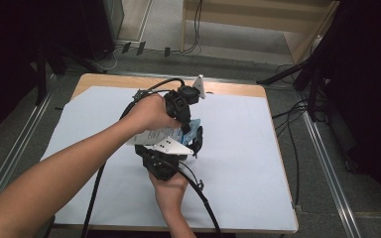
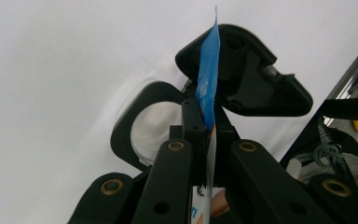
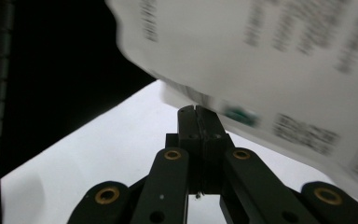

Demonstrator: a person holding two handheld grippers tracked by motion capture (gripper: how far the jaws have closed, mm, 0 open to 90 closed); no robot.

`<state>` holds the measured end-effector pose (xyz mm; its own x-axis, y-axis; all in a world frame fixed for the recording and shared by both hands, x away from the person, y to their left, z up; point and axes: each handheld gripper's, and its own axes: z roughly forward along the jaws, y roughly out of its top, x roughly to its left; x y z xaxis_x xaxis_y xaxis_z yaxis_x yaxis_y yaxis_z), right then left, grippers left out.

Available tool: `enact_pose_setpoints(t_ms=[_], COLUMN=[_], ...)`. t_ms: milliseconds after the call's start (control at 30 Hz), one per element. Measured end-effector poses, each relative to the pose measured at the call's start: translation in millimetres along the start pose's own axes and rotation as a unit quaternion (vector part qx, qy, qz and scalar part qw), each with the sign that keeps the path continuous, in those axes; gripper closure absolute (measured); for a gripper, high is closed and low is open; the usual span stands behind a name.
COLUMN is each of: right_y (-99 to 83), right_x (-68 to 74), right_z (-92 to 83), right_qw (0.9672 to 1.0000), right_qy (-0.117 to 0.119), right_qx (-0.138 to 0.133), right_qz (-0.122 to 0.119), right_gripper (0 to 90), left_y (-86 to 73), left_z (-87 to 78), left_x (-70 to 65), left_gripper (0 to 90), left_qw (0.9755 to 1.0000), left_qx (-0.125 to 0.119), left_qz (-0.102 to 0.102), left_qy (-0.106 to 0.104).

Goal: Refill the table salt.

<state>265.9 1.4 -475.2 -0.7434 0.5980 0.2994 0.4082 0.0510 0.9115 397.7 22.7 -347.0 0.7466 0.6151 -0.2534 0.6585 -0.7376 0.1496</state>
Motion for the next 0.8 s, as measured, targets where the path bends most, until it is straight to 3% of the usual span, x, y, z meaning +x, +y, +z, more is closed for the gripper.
enact_pose_setpoints(t_ms=[100,467,700,800], right_y=[-3.0,-6.8,-9.4,-8.3], right_x=[-0.7,0.1,-3.7,-3.8], right_z=[0.6,0.0,3.7,3.9], right_qw=[1.0,0.9991,0.9983,0.9985], right_qy=[-0.001,-0.022,-0.047,-0.047], right_qx=[0.005,0.016,0.018,0.009], right_qz=[0.002,-0.031,-0.03,-0.027], right_gripper=[90.0,90.0,90.0,90.0], left_y=[-4.3,-15.5,-15.8,-12.3], left_z=[-0.6,-13.1,-16.3,-12.7], left_x=[3.4,14.9,8.2,5.9], left_gripper=[90.0,90.0,90.0,90.0], left_qw=[1.0,0.9995,0.9996,0.9996], left_qx=[-0.002,-0.023,-0.016,-0.011], left_qz=[0.0,-0.016,-0.014,-0.016], left_qy=[0.0,-0.017,-0.021,-0.022])
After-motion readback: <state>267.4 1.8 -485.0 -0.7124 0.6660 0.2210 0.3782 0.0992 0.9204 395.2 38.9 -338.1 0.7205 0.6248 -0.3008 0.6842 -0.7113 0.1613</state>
